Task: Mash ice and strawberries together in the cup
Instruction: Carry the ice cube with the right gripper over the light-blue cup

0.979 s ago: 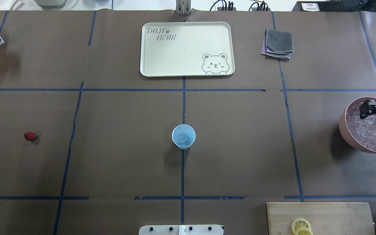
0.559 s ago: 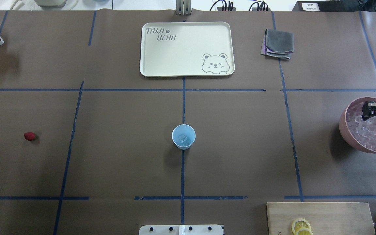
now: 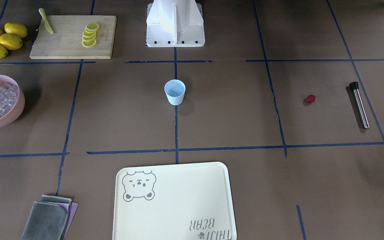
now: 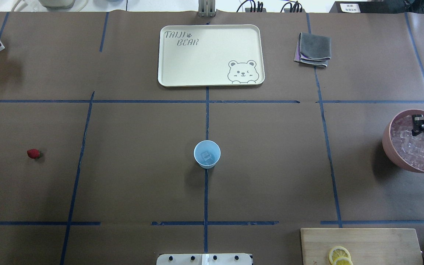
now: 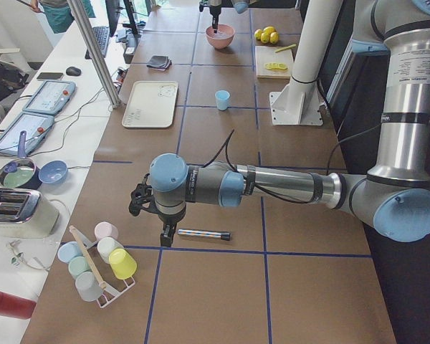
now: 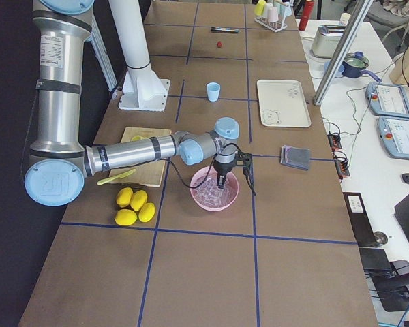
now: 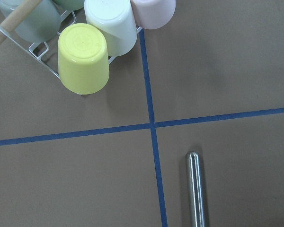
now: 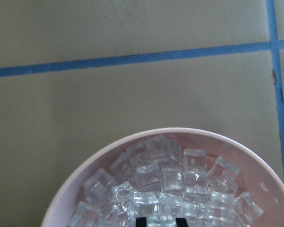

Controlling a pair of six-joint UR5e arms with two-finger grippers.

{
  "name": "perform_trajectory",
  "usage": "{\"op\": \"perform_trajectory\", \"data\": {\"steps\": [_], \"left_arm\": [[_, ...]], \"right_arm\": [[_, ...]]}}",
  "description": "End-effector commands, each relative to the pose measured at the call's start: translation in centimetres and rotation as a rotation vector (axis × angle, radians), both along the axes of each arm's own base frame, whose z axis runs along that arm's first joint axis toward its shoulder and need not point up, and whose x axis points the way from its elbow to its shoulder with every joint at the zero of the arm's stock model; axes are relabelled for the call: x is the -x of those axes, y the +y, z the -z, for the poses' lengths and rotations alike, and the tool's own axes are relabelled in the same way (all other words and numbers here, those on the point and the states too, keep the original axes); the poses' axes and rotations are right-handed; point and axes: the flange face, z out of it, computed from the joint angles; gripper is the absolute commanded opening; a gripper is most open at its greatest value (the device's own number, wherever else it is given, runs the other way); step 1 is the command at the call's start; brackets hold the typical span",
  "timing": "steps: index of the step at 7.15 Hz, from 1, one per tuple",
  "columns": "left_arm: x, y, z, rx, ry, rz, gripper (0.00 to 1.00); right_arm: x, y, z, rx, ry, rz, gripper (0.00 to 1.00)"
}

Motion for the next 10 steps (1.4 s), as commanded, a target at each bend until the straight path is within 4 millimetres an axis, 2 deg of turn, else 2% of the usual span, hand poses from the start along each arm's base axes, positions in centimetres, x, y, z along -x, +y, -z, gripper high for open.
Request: {"op": "perform_trajectory", "data": {"steps": [1, 2, 3, 4, 5, 6, 7, 8, 10], "left_arm": [[0.0, 0.0, -0.1, 0.003, 0.0, 0.0, 1.0], [0.0, 0.1, -0.3, 0.006, 0.0, 0.0, 1.0], [0.0, 0.1, -0.3, 0.006, 0.0, 0.0, 1.0], [0.0, 0.1, -0.3, 0.006, 0.0, 0.0, 1.0], [0.0, 0.1, -0.3, 0.006, 0.0, 0.0, 1.0], [0.0, 0.1, -0.6, 0.012, 0.001, 0.0, 1.0], [0.0, 0.1, -0.9, 0.015, -0.001, 0.0, 1.0], [0.0, 0.1, -0.9, 0.015, -0.001, 0.0, 1.0], [0.0, 0.1, -0.7, 0.015, -0.001, 0.0, 1.0]], "right_arm": [[-4.2, 1.8, 9.7, -0.025, -0.006, -0.061, 0.0], [-4.5, 2.3, 13.3, -0.041, -0.008, -0.062, 0.0], [-2.7, 0.9, 16.2, -0.082, -0.023, -0.039, 0.0], [1.8, 0.0, 18.9, -0.122, -0.031, 0.02, 0.0], [7.8, -1.0, 22.9, -0.123, -0.033, 0.054, 0.0], [16.0, -1.3, 28.4, -0.098, -0.025, 0.052, 0.0], [22.0, -0.5, 31.8, -0.106, -0.018, 0.021, 0.0], [25.0, 0.3, 34.4, -0.108, -0.046, 0.033, 0.0], [31.7, 0.4, 38.3, -0.094, -0.068, 0.04, 0.0]]}}
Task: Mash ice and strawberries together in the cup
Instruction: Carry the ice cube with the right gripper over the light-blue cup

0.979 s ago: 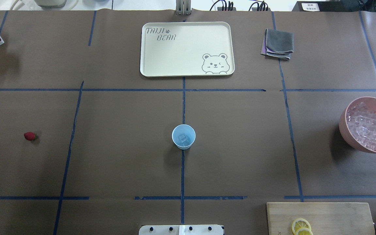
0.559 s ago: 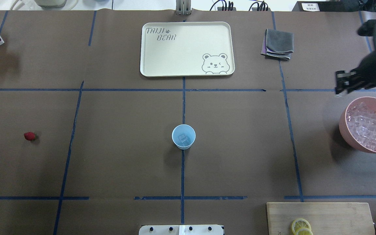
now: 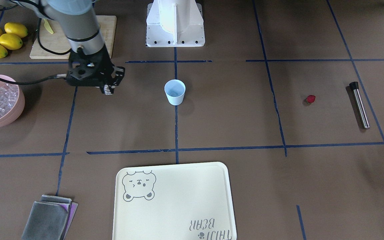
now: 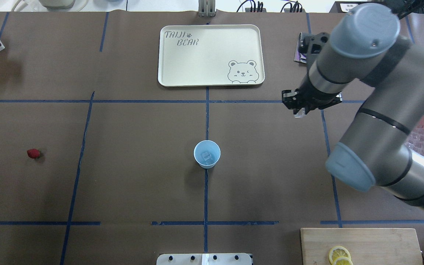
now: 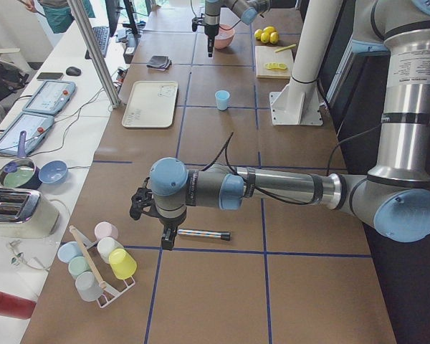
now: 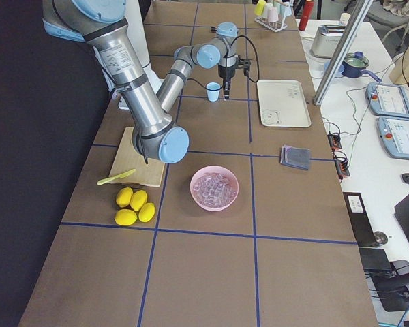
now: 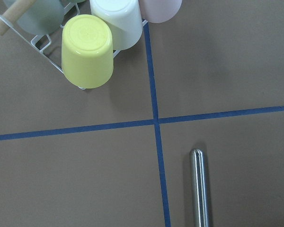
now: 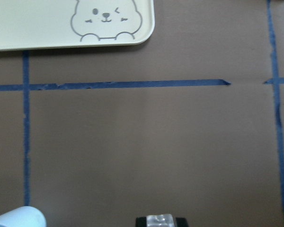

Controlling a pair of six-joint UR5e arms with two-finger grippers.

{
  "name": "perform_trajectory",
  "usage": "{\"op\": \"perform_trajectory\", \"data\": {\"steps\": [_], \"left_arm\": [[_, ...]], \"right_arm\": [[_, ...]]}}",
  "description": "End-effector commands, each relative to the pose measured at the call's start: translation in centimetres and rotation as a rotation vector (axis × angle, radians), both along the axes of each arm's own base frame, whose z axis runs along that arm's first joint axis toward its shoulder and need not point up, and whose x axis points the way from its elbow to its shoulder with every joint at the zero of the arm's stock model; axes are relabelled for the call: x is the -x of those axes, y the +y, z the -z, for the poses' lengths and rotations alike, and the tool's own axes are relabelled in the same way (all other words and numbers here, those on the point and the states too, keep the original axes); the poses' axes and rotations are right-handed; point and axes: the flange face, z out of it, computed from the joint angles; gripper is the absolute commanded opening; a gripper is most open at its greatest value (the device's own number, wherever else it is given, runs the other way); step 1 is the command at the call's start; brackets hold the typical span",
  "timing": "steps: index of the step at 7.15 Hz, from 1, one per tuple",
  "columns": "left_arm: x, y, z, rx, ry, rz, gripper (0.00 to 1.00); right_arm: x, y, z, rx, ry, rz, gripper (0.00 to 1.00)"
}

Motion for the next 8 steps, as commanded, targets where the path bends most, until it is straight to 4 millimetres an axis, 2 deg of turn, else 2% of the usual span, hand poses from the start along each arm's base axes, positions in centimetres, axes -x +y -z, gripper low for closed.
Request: {"op": "perform_trajectory", "data": {"steps": [1, 2, 4, 6, 8], "left_arm": [[0.0, 0.0, 0.1, 0.0, 0.0, 0.0, 1.0], [0.0, 0.0, 0.0, 0.0, -0.002, 0.0, 1.0], [0.0, 0.0, -0.1, 0.0, -0.002, 0.0, 1.0], [0.0, 0.0, -0.1, 0.0, -0.002, 0.0, 1.0], [0.0, 0.0, -0.1, -0.001, -0.002, -0.001, 1.0]], "right_arm": [[7.5, 0.8, 3.8, 0.01, -0.035, 0.002, 0.0], [9.8, 1.7, 4.4, 0.012, -0.054, 0.005, 0.0], [12.6, 4.0, 5.2, 0.006, -0.05, 0.022, 0.0], [16.2, 5.1, 6.9, 0.028, -0.047, 0.023, 0.01], [17.2, 5.7, 6.8, 0.012, -0.048, 0.019, 0.02]]}}
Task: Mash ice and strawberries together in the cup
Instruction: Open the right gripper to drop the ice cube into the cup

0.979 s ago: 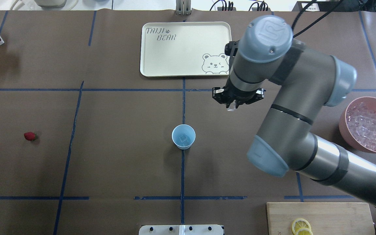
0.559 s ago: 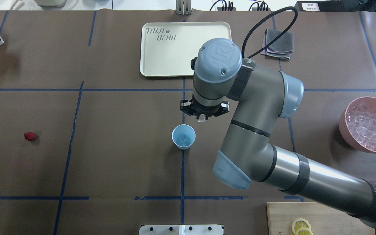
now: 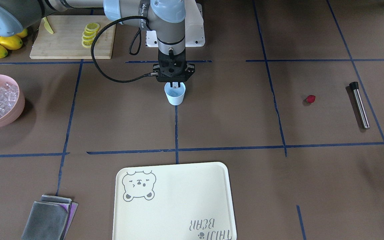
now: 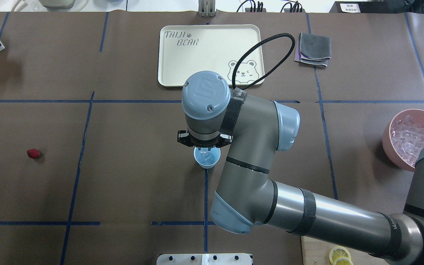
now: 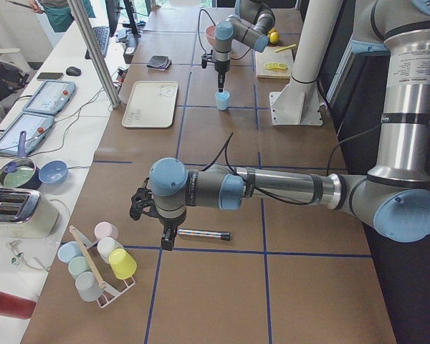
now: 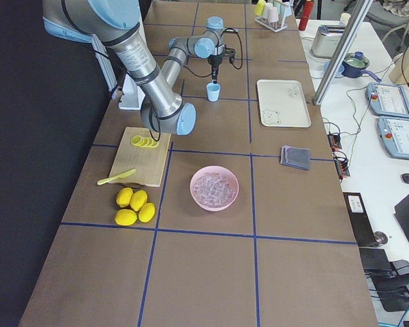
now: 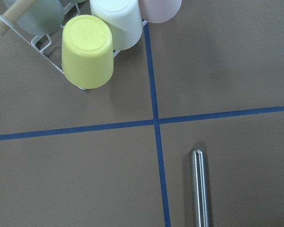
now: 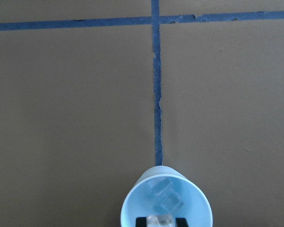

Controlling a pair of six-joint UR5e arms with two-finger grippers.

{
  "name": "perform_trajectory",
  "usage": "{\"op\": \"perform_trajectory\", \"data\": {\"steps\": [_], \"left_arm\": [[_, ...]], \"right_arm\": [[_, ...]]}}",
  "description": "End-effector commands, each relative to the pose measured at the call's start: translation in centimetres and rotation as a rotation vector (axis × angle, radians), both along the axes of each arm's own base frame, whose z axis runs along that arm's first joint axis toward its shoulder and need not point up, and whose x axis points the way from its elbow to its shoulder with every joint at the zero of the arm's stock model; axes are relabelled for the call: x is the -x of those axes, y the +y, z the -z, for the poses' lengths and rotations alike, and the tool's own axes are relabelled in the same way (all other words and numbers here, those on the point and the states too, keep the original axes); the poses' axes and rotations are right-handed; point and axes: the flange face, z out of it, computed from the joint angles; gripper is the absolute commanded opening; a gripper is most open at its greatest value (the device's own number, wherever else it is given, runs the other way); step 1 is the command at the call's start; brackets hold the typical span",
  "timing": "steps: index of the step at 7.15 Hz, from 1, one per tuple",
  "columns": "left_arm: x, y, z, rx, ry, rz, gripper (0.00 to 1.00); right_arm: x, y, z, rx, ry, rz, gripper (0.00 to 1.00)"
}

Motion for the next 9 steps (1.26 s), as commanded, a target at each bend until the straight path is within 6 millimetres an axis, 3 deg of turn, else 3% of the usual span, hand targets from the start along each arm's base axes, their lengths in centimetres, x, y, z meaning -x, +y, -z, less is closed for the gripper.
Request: {"op": "perform_trajectory", "data": {"steps": [1, 4, 7, 9], "left_arm": [[0.0, 0.0, 0.1, -0.002, 0.001, 0.0, 1.0], [0.0, 0.0, 0.0, 0.0, 0.001, 0.0, 1.0], [0.0, 0.0, 0.1, -0.003, 0.001, 0.0, 1.0], [0.0, 0.0, 0.0, 0.0, 0.001, 0.0, 1.0]], "right_arm": [[0.7, 0.2, -0.4, -0.005, 0.012, -0.006, 0.02], [0.5, -0.4, -2.0, -0.02, 0.048, -0.036, 0.03], [0.2, -0.2, -0.8, -0.021, 0.026, -0.037, 0.06], [0.2, -0.2, -0.9, -0.02, 0.028, -0.037, 0.28]]}}
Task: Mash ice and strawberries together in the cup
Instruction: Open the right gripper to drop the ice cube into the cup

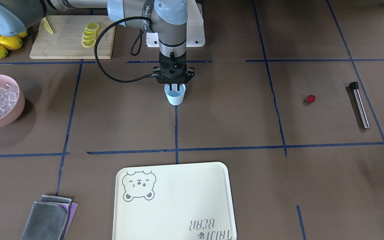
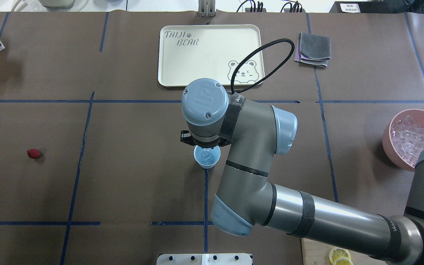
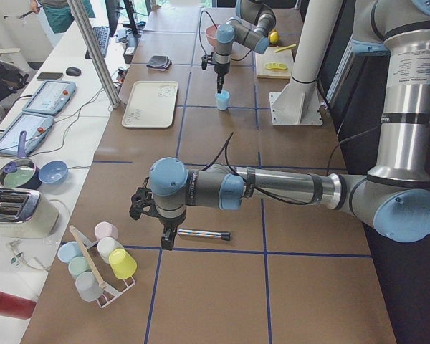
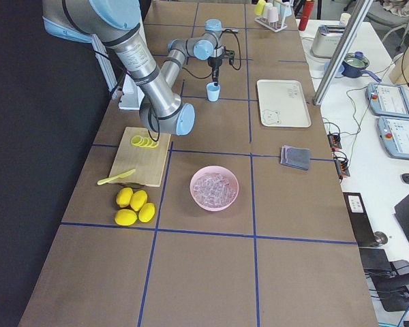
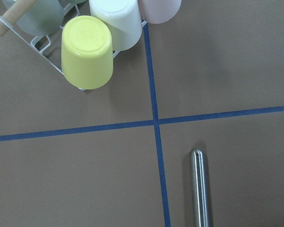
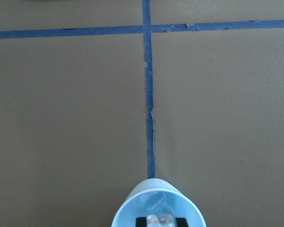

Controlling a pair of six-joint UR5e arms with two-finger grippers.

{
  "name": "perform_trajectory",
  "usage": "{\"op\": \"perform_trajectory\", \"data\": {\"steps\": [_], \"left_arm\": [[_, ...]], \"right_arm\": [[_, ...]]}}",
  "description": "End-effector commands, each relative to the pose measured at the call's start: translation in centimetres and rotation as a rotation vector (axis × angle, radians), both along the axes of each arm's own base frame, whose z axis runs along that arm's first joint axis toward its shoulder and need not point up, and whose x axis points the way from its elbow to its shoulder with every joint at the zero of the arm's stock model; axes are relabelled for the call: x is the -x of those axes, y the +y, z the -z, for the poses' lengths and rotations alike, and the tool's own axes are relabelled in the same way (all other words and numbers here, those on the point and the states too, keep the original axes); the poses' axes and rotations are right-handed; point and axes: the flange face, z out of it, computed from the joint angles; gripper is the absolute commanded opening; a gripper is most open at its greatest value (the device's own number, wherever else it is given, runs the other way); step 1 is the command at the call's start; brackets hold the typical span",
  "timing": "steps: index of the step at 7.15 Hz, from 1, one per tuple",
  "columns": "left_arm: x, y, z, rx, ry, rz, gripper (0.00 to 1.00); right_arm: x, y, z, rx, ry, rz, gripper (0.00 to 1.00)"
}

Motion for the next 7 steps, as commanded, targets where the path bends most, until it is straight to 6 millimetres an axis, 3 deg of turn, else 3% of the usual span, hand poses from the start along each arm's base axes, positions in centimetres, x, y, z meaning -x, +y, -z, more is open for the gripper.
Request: {"op": "perform_trajectory", "data": {"steps": [1, 3, 6, 7], "left_arm": [[0.0, 0.0, -0.04, 0.001, 0.0, 0.0, 1.0], [0.0, 0.0, -0.04, 0.001, 0.0, 0.0, 1.0], [0.0, 0.0, 0.04, -0.001, 0.0, 0.0, 1.0], [0.0, 0.0, 0.12, -0.001, 0.0, 0.001, 1.0]], "right_arm": [[-0.14, 0.07, 0.07, 0.0, -0.003, -0.001, 0.33], [-0.12, 0.18, 0.03, 0.0, -0.003, 0.0, 0.36], [-0.21, 0.22, 0.14, 0.015, -0.008, -0.016, 0.95], [-0.21, 0.22, 0.14, 0.015, -0.008, -0.016, 0.99]]}}
